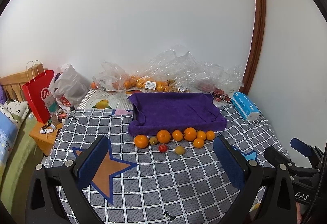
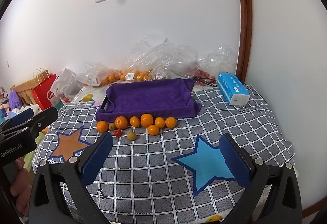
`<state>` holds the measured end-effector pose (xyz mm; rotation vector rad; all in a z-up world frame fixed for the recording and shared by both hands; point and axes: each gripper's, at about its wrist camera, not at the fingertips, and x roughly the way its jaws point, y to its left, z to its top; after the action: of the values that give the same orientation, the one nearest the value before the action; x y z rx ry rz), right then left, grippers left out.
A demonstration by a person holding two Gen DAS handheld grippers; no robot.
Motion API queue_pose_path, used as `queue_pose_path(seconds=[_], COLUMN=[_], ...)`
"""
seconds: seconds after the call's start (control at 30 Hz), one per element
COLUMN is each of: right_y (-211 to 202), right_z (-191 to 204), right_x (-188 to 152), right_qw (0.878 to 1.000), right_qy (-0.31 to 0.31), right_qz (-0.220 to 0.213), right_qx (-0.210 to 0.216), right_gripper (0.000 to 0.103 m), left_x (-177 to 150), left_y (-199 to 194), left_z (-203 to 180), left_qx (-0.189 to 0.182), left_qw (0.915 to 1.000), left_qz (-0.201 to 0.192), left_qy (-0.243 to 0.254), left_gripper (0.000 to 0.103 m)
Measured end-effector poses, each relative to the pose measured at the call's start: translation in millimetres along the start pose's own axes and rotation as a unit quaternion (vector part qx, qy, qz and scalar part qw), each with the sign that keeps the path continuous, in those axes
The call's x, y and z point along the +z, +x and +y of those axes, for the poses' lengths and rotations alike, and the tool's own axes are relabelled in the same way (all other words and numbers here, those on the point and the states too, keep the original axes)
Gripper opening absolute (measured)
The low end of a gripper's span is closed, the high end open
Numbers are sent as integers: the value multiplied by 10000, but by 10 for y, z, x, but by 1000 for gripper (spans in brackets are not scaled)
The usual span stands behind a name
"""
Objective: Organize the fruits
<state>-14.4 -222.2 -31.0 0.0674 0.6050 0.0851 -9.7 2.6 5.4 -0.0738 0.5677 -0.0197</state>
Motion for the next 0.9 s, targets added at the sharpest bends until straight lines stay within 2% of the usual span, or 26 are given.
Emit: queue_pose_path(seconds=[0.9], right_y=[15], right_z=[15], right_x=[-10], right_qw=[10000], right_qy=[20], right_qz=[8], right_qx=[5], right_gripper=[103], left_x=[10], left_y=[-25], left_z=[61], left_qx=[-5], left_qw=[10000], left_qz=[-45], left_qy=[-71], left_gripper=[103])
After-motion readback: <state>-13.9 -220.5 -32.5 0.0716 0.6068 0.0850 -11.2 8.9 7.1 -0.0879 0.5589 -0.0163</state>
